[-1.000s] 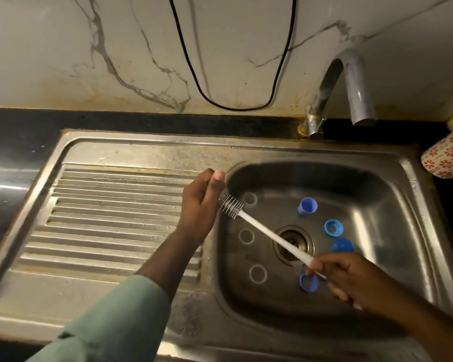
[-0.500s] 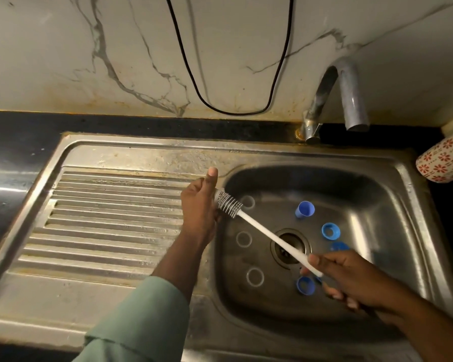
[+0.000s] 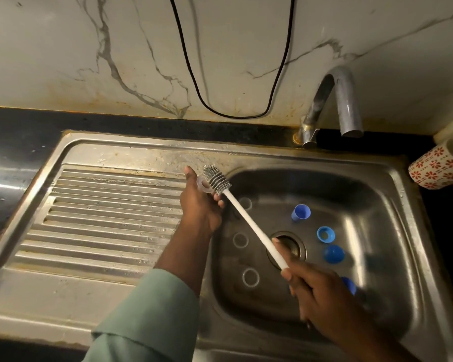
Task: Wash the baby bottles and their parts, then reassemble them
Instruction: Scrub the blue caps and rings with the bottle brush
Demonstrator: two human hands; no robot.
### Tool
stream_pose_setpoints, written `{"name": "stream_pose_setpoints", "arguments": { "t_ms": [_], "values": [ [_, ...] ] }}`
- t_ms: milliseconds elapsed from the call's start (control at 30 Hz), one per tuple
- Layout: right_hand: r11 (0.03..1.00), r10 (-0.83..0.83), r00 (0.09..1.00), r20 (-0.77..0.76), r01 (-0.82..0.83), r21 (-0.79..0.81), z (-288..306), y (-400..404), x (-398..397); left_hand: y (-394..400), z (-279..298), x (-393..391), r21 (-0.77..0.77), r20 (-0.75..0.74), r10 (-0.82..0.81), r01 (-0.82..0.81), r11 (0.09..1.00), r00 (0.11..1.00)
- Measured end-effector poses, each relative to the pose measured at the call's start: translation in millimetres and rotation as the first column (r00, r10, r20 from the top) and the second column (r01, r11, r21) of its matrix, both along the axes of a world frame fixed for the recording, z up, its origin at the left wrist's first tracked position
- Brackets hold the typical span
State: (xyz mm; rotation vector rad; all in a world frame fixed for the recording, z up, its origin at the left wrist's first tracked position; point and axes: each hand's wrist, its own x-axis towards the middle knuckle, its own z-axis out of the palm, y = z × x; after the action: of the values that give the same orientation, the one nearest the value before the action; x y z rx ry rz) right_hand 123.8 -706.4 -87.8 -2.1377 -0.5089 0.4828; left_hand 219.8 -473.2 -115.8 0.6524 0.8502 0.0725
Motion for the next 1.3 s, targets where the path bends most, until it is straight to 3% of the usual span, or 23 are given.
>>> {"name": "stream_pose_setpoints", "arguments": {
  "t_ms": [200, 333, 433, 567, 733, 867, 1000, 1167, 1300],
  "values": [
    [1.0, 0.011, 0.999, 0.032, -0.011, -0.02, 4, 17, 2, -18, 1, -1, 0.139, -0.03, 0.056, -0.051, 0.989, 0.998],
    [0.995, 0.061, 0.998, 0.024, -0.059, -0.076, 8, 15, -4, -9, 2, 3, 0.02, -0.061, 0.239, -0.238, 0.971, 0.969],
    [0.996, 0.024, 0.999, 0.022, -0.022, -0.09, 10, 20, 2, -17, -2, -3, 0.1, -0.053, 0.127, -0.121, 0.988, 0.991],
    [0.989, 0.072, 0.997, 0.015, -0.069, -0.129, 13, 21, -2, -3, 1, 0, 0.009, -0.085, 0.236, -0.236, 0.972, 0.968],
    [0.992, 0.011, 1.0, 0.027, -0.007, -0.126, 15, 27, 6, -25, -5, -8, 0.083, -0.07, 0.017, -0.011, 0.997, 0.997],
    [0.99, 0.0, 0.999, 0.039, 0.006, -0.138, 17, 19, -9, -13, -1, -4, -0.016, -0.048, 0.136, -0.136, 0.991, 0.99],
    [0.978, -0.029, 0.996, 0.087, 0.046, -0.202, 20, 31, -6, -27, -2, -10, 0.075, -0.035, 0.02, -0.018, 0.997, 0.999],
    [0.979, -0.018, 0.998, 0.064, 0.03, -0.204, 22, 29, -20, -12, -2, -8, -0.095, -0.054, 0.149, -0.153, 0.984, 0.987],
    [0.976, -0.042, 0.998, 0.053, 0.052, -0.213, 23, 43, -6, -36, -4, -20, 0.036, -0.043, 0.002, -0.001, 0.999, 0.999]
  ]
}}
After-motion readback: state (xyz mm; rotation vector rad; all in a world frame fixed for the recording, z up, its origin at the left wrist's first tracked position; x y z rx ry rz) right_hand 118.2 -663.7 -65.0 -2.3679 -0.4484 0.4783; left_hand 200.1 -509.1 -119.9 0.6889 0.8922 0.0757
